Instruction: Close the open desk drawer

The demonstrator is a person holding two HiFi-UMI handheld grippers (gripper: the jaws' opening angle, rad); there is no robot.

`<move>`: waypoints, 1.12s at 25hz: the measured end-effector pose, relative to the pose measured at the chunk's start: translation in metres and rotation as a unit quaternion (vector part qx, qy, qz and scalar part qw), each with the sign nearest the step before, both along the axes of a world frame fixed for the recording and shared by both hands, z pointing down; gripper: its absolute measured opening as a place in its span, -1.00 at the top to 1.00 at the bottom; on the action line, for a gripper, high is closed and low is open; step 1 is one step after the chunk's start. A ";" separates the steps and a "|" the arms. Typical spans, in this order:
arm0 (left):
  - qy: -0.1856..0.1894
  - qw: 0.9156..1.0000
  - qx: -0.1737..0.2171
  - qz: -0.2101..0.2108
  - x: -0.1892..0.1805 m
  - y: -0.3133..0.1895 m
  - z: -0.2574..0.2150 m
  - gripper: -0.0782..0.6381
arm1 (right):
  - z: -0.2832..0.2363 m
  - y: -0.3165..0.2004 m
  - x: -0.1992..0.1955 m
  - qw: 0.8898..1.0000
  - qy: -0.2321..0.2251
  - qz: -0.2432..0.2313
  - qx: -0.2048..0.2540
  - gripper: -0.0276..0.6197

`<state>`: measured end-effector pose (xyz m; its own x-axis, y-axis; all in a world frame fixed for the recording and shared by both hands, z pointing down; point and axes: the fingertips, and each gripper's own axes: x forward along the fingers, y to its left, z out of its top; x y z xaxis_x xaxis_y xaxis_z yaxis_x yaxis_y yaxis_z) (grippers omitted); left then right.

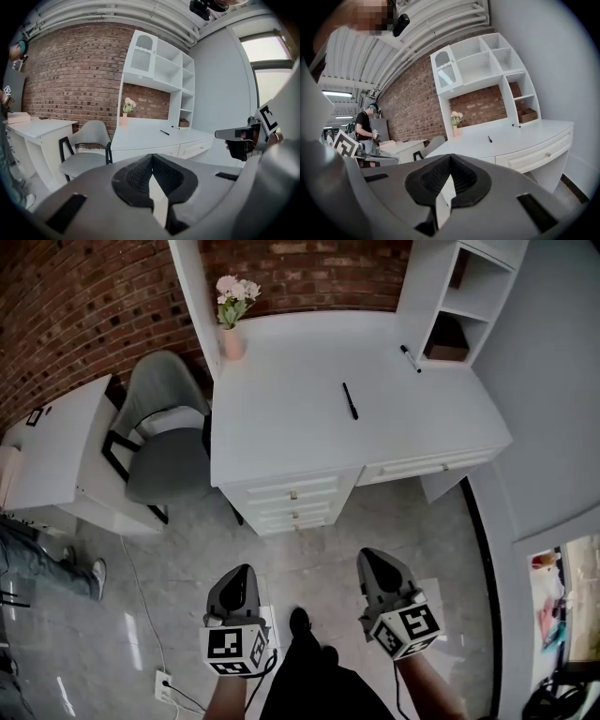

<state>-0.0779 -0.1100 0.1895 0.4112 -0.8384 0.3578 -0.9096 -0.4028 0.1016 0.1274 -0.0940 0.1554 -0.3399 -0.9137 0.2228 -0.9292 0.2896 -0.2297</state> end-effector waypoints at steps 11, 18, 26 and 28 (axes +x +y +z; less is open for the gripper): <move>-0.008 0.999 0.036 -0.006 0.003 0.033 -0.051 0.76 | -0.035 0.035 0.015 1.000 -0.002 -0.003 0.020 0.90; -0.007 0.999 0.043 -0.016 0.009 0.069 -0.064 0.76 | -0.058 0.064 0.012 0.999 -0.002 -0.025 0.040 0.90; -0.017 0.998 0.059 -0.026 0.005 0.111 -0.079 0.76 | -0.076 0.102 0.011 0.997 -0.010 -0.039 0.064 0.90; -0.022 0.997 0.064 -0.030 0.002 0.120 -0.082 0.76 | -0.077 0.110 0.009 0.997 -0.014 -0.041 0.068 0.90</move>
<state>-0.0756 0.0099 0.1071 0.3452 -0.9009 0.2630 -0.9349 -0.3548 0.0116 0.1360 0.0164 0.0784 -0.4188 -0.9039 0.0876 -0.8951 0.3946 -0.2076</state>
